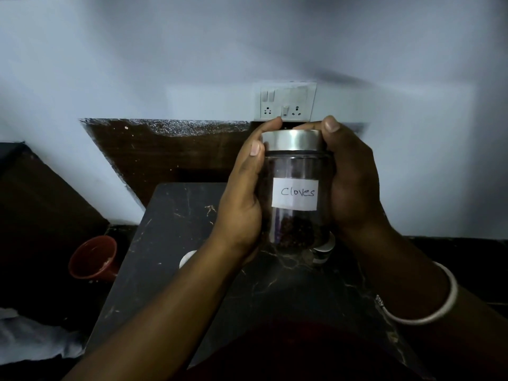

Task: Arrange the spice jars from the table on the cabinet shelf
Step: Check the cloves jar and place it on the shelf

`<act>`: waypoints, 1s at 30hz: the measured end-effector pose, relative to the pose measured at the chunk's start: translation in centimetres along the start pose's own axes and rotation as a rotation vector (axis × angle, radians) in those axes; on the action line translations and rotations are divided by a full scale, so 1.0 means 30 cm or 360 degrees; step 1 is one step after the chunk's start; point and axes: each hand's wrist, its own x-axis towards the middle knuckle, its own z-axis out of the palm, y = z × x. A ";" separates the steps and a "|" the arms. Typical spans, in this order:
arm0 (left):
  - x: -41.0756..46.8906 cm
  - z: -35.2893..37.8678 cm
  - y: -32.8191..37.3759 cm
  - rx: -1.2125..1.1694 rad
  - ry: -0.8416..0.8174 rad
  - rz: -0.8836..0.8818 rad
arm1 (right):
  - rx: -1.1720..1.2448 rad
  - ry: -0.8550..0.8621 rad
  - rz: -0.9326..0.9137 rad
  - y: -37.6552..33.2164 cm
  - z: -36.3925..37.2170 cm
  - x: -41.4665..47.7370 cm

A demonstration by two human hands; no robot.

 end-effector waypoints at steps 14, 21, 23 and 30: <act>0.026 -0.007 0.010 -0.0055 -0.0009 -0.0023 | 0.0022 -0.0035 0.0001 -0.016 0.006 0.018; 0.058 0.004 0.038 -0.0086 0.0100 -0.0012 | -0.0410 -0.0047 -0.0171 -0.078 0.012 0.000; 0.074 0.005 0.050 -0.0052 0.0120 -0.0003 | -0.0610 -0.0102 -0.0127 -0.095 0.010 -0.002; 0.186 0.042 0.134 0.0107 -0.0057 0.0306 | -0.1126 -0.0159 -0.0142 -0.204 0.004 0.073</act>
